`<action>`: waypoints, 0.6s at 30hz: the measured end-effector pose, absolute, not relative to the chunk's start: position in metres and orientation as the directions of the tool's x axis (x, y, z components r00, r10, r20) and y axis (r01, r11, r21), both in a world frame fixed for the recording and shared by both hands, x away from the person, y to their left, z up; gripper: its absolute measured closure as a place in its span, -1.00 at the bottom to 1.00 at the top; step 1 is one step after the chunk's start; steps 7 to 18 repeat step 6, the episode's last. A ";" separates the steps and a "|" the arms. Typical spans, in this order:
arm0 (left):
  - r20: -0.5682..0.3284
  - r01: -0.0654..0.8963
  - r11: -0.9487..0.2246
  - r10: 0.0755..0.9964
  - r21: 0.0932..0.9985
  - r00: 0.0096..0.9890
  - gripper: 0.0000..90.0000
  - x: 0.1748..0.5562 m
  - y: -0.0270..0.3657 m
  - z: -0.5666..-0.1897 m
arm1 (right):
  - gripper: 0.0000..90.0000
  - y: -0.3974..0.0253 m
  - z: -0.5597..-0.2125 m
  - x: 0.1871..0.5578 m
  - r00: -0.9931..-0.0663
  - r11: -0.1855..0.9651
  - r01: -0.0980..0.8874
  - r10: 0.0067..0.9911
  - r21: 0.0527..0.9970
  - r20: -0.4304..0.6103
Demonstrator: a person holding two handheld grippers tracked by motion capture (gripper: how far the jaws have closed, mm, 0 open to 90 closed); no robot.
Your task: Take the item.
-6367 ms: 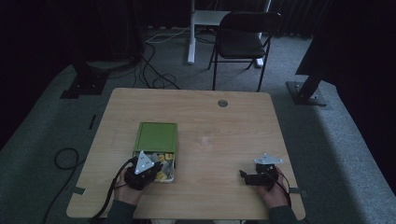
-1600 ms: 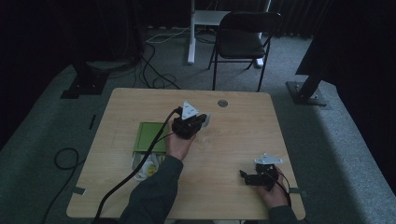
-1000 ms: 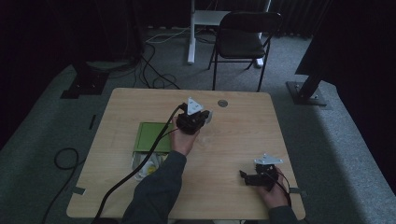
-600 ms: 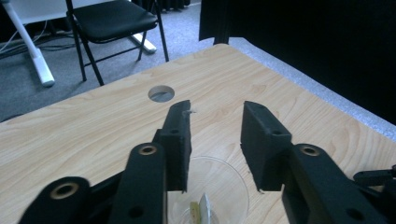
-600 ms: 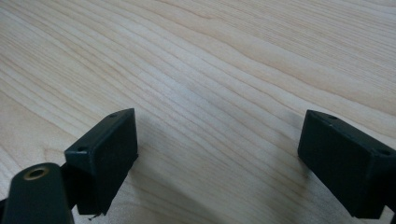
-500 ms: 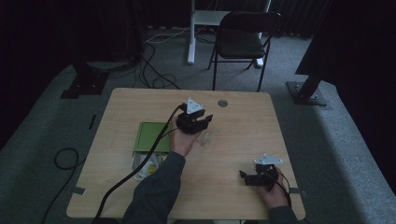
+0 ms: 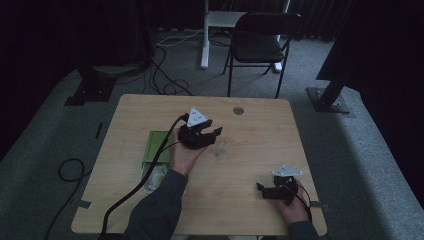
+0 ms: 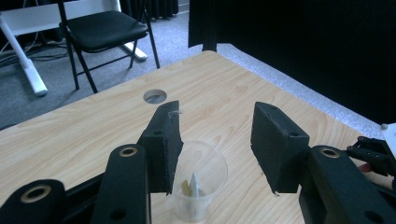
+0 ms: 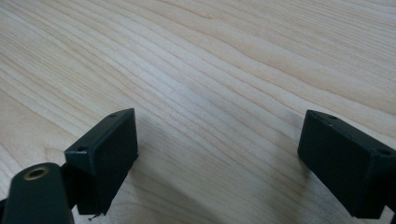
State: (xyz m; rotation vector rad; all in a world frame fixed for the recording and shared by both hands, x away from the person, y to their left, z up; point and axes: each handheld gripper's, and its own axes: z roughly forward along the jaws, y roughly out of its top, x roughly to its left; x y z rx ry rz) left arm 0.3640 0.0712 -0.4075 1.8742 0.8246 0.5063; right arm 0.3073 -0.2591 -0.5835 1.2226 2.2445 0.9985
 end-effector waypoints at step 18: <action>-0.020 0.319 -0.266 0.738 0.910 0.674 0.19 0.355 0.086 -0.406 | -0.74 -0.259 -0.583 0.307 -0.540 0.363 0.560 0.842 0.744 -0.004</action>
